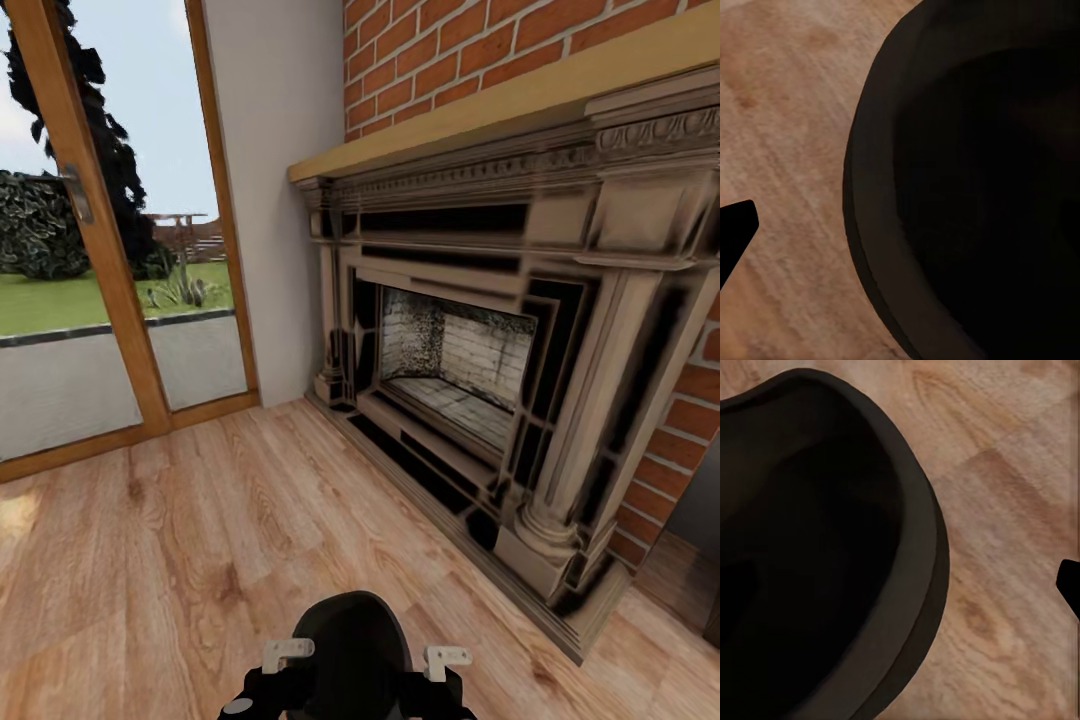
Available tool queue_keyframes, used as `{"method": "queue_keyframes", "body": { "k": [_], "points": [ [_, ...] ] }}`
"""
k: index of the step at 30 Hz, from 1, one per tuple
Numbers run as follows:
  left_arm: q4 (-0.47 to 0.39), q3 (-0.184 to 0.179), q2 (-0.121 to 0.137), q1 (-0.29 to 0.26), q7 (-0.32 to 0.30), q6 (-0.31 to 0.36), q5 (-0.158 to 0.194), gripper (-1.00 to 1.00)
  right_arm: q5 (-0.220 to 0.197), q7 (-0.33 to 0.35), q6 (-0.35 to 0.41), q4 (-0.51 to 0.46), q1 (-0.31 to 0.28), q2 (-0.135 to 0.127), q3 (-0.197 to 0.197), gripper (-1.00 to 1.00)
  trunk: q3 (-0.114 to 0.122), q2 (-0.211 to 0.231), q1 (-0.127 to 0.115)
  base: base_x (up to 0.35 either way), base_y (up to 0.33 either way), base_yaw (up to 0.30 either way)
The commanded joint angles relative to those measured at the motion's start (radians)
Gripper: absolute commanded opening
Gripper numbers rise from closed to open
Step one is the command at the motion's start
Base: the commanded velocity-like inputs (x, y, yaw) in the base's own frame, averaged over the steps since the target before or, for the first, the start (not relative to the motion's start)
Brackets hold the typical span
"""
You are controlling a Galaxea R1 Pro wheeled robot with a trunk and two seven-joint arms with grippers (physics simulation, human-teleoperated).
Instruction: Place each of the two pumpkins and all three candles from the living room inside a cabinet in the living room (use any cabinet), then make sure every cabinet is closed, and position the cauldron so it is next to a table in the living room.
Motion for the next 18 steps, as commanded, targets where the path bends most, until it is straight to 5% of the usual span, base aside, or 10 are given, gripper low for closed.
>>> {"method": "queue_keyframes", "body": {
  "k": [1, 8, 18],
  "points": [
    [-0.001, -0.007, 0.001, 0.000, 0.004, 0.002, 0.009, 1.00, -0.010, -0.008, 0.003, -0.001, 0.000, -0.001, 0.006, 1.00, -0.001, 0.000, 0.000, 0.015, -0.025, 0.000],
    [-0.001, -0.007, 0.001, 0.000, 0.004, 0.002, 0.010, 1.00, -0.012, -0.010, 0.004, 0.023, 0.000, 0.000, 0.006, 1.00, -0.001, 0.000, 0.000, 0.004, -0.006, 0.000],
    [-0.001, -0.007, 0.002, 0.000, 0.004, 0.001, 0.013, 1.00, -0.012, -0.011, 0.003, 0.047, 0.000, 0.001, 0.005, 1.00, -0.039, -0.010, 0.008, 0.000, 0.000, 0.000]
  ]
}}
